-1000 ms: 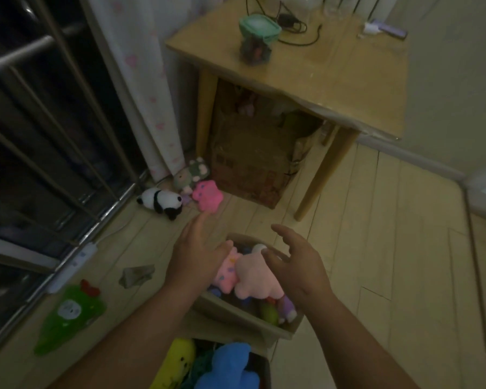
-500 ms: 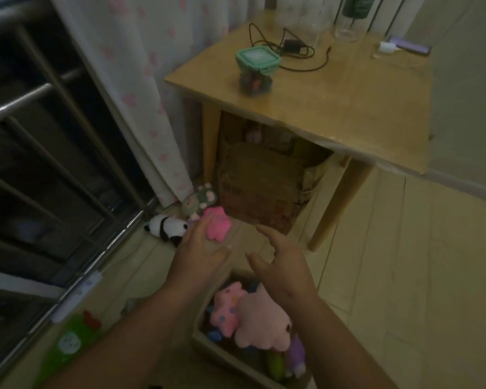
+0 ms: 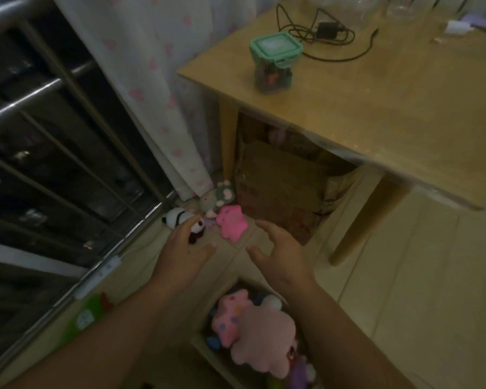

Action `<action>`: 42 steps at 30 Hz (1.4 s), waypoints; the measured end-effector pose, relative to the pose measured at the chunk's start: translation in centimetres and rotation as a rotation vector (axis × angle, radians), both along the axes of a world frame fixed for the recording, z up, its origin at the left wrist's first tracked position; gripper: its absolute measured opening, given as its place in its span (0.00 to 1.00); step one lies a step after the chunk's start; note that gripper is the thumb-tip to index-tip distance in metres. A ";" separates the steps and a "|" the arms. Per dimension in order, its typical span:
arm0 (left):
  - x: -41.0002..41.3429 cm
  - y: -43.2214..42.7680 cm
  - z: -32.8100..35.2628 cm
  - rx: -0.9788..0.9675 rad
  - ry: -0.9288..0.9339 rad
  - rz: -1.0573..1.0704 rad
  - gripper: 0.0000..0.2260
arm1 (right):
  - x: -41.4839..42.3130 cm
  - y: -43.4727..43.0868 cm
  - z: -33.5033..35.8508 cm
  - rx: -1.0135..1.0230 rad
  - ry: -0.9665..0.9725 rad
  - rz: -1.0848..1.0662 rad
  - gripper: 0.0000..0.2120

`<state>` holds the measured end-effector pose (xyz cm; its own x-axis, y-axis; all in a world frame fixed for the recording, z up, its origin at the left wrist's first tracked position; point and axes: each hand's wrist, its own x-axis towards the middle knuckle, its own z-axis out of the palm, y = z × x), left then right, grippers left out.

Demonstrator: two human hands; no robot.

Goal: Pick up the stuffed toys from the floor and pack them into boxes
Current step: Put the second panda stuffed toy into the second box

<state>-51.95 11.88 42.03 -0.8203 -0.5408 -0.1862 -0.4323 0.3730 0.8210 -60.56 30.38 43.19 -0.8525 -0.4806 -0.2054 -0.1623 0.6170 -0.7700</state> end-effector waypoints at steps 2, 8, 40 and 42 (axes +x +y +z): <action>-0.5 -2.3 -1.1 -0.015 -0.019 0.016 0.27 | -0.8 -2.0 -1.2 0.004 -0.025 -0.006 0.27; -5.3 -11.4 -7.8 0.041 -0.033 0.071 0.26 | -4.2 -11.0 -7.7 -0.005 -0.035 -0.023 0.27; -15.2 -37.2 -59.2 0.106 -0.295 0.155 0.45 | -16.1 -42.0 -60.7 0.274 -0.030 0.157 0.52; -15.9 -36.9 -59.4 0.239 -0.231 0.227 0.45 | -15.6 -42.1 -60.2 0.231 -0.097 0.273 0.50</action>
<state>-67.82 -24.97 -17.32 -0.6069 -0.6222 -0.4945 -0.6650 0.0568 0.7446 -76.13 -11.76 -17.05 -0.6704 -0.6193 -0.4086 -0.2778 0.7202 -0.6357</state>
